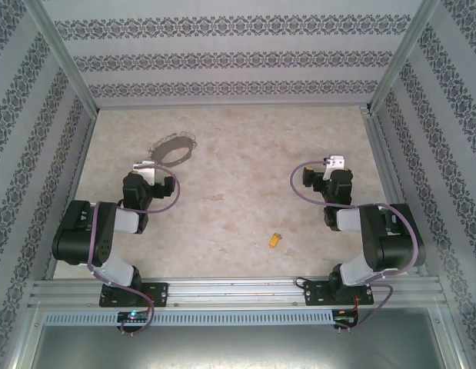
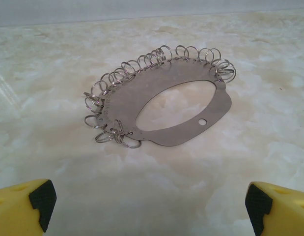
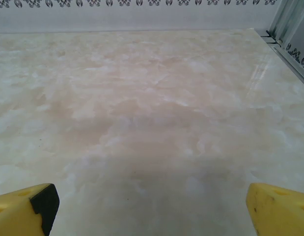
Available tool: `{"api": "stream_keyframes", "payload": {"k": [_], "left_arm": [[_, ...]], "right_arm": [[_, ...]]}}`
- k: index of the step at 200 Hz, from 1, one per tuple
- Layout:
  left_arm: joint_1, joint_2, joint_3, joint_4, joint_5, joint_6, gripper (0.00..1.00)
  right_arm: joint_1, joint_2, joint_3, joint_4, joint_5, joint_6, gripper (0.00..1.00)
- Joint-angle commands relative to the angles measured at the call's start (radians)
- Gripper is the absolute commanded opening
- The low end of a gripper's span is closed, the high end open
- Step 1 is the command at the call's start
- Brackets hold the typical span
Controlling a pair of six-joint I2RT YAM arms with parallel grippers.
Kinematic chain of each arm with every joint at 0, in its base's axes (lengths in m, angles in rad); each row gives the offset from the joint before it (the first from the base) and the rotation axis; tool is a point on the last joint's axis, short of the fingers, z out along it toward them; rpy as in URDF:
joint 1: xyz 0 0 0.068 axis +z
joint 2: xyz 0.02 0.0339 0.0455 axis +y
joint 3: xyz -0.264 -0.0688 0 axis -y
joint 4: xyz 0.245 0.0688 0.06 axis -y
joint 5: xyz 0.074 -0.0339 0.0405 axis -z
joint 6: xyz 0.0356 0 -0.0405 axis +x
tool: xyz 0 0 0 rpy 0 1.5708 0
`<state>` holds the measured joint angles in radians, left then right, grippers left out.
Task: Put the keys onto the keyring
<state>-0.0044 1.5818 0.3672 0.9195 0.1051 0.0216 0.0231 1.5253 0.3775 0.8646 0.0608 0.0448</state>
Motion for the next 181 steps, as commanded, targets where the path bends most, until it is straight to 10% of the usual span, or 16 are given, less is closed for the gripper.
{"api": "stream_keyframes", "payload": {"k": [1, 181], "left_arm": [[0.012, -0.002, 0.015, 0.011, 0.008, 0.005, 1.00], [0.011, -0.002, 0.039, -0.032, -0.057, -0.020, 1.00]], "right_arm": [[-0.005, -0.017, 0.013, 0.013, -0.021, -0.016, 0.98], [-0.011, -0.015, 0.015, 0.011, -0.035, -0.010, 0.98]]}}
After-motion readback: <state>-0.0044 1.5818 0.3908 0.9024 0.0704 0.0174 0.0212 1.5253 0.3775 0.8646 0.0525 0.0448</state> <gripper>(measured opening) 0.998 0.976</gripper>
